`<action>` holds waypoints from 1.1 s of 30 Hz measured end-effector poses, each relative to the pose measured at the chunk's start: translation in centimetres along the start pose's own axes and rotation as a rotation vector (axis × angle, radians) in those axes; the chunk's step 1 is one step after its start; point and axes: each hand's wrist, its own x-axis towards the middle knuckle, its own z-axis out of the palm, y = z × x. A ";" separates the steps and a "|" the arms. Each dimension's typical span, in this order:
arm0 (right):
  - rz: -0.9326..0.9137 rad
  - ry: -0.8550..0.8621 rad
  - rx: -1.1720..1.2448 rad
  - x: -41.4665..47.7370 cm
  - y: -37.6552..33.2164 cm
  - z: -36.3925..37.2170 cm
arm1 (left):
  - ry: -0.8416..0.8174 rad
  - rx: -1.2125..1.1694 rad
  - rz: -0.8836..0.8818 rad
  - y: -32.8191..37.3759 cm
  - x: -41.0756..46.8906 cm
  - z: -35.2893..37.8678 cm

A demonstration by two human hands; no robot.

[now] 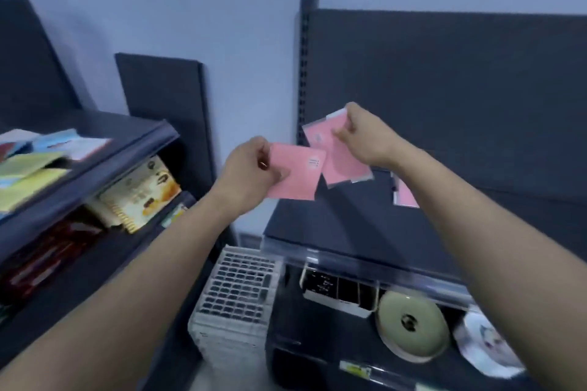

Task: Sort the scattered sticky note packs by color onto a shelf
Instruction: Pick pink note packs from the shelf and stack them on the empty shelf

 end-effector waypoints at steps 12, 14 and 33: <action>0.592 -0.162 -0.071 -4.1 20.6 -9.2 | -0.392 0.023 0.094 6.1 6.8 19.1; 0.548 -0.149 -0.166 -3.6 21.5 -9.1 | -0.435 0.026 0.085 5.8 8.2 20.4; 0.397 -0.230 -0.354 5.2 28.8 -3.4 | -0.632 0.100 -0.066 0.2 14.3 28.2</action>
